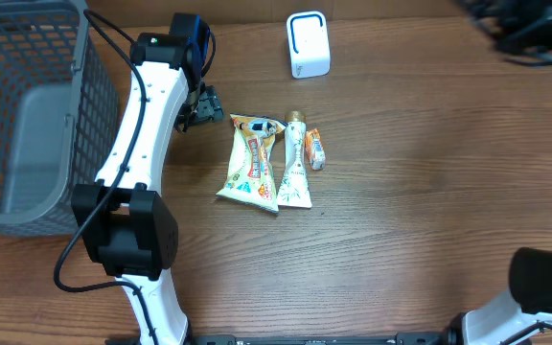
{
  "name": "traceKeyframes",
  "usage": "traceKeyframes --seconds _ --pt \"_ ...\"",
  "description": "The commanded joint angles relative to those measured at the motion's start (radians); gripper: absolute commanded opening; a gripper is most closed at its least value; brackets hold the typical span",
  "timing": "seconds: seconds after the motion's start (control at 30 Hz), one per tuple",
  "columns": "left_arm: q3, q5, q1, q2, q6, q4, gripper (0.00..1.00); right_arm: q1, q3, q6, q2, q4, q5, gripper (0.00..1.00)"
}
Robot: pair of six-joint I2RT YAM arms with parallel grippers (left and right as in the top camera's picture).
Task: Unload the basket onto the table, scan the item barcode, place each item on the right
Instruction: 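Reach the right gripper back to the small orange package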
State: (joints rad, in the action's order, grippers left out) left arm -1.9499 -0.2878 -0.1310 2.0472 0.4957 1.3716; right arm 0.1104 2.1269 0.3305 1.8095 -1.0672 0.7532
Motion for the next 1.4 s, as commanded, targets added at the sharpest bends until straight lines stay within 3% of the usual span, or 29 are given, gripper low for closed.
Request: traceKeyframes --seconds 0.0,0.37,0.57,0.8,0.87,0.97,1.13,1.27,1.37 --pt "-0.003 0.000 -0.007 0.008 0.014 0.000 1.00 -0.134 -0.034 -0.047 -0.002 -0.016 -0.134 1.00" --pt "-0.003 0.000 -0.008 0.008 0.014 0.000 1.00 -0.491 -0.320 -0.036 0.020 0.090 -0.349 1.00" --pt "-0.003 0.000 -0.007 0.008 0.014 0.000 1.00 -0.554 -0.481 0.047 0.047 0.199 -0.358 1.00" --pt "-0.003 0.000 -0.008 0.008 0.014 0.000 1.00 -0.561 -0.638 0.141 0.082 0.335 -0.518 1.00" --pt "-0.003 0.000 -0.007 0.008 0.014 0.000 1.00 -0.561 -0.692 0.141 0.102 0.415 -0.536 0.94" --pt "-0.003 0.001 -0.007 0.008 0.014 0.000 1.00 -0.561 -0.727 0.142 0.136 0.465 -0.568 0.73" --pt "-0.003 0.000 -0.008 0.008 0.014 0.000 1.00 -0.561 -0.730 0.142 0.186 0.471 -0.600 0.60" --pt "-0.003 0.001 -0.008 0.008 0.014 0.000 1.00 -0.561 -0.730 0.142 0.199 0.464 -0.619 0.59" --pt "-0.003 0.000 -0.007 0.008 0.014 0.000 1.00 -0.561 -0.730 0.142 0.199 0.451 -0.657 0.43"
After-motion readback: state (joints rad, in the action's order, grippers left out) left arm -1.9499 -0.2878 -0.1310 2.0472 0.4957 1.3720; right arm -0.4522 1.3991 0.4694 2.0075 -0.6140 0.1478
